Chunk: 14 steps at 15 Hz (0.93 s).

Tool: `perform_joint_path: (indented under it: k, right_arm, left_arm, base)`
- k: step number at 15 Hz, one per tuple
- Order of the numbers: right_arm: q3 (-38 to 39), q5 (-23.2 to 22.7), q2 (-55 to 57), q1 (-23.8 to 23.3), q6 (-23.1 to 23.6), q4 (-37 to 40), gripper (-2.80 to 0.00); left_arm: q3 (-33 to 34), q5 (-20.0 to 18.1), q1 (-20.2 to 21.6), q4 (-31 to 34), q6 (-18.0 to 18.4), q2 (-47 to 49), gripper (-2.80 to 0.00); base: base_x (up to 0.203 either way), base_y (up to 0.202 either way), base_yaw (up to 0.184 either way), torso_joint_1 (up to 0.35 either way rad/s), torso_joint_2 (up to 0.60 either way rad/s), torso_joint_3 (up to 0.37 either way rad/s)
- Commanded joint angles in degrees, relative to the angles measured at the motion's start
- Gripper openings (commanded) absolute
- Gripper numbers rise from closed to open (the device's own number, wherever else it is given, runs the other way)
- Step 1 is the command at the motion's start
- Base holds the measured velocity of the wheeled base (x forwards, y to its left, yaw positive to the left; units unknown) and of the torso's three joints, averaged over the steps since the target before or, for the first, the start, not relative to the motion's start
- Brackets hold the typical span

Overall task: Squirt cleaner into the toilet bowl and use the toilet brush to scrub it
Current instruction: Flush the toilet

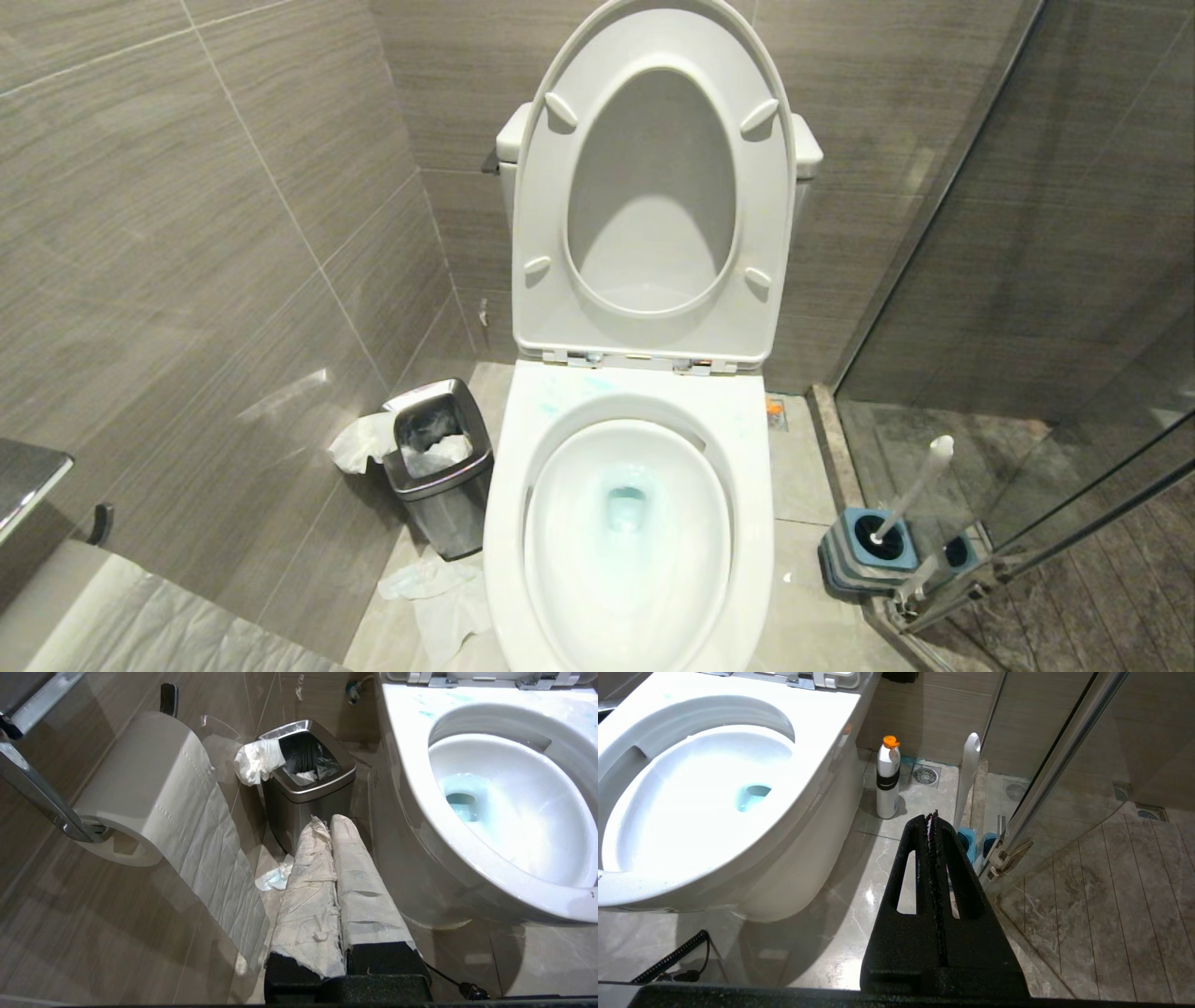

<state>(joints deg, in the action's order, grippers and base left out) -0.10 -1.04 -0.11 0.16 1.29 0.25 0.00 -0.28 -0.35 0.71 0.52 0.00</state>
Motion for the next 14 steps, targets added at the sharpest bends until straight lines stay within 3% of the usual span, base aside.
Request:
perform_joint_path:
  k: [1,5,10,14]
  right_arm:
    - [0.0,0.0,0.1,0.0,0.0,0.0,-2.8]
    - [0.0,0.0,0.1,0.0,0.0,0.0,-2.8]
    - [0.0,0.0,0.1,0.0,0.0,0.0,-2.8]
    - [0.0,0.0,0.1,0.0,0.0,0.0,-2.8]
  left_arm:
    - [-0.1,-0.1,0.0,0.2,0.2,0.1,-2.8]
    - [-0.3,-2.8,0.0,-0.3,7.1,0.1,-2.8]
    - [-2.0,-3.6,0.0,1.2,7.5,0.7,-2.8]
    - [-14.3,-7.4,-0.1,4.4,7.3,12.1,-2.8]
  base:
    - [0.0,0.0,0.0,0.0,0.0,0.0]
    - [0.0,0.0,0.0,0.0,0.0,0.0]
    - [0.0,0.0,0.0,0.0,0.0,0.0]
    - [0.0,0.0,0.0,0.0,0.0,0.0]
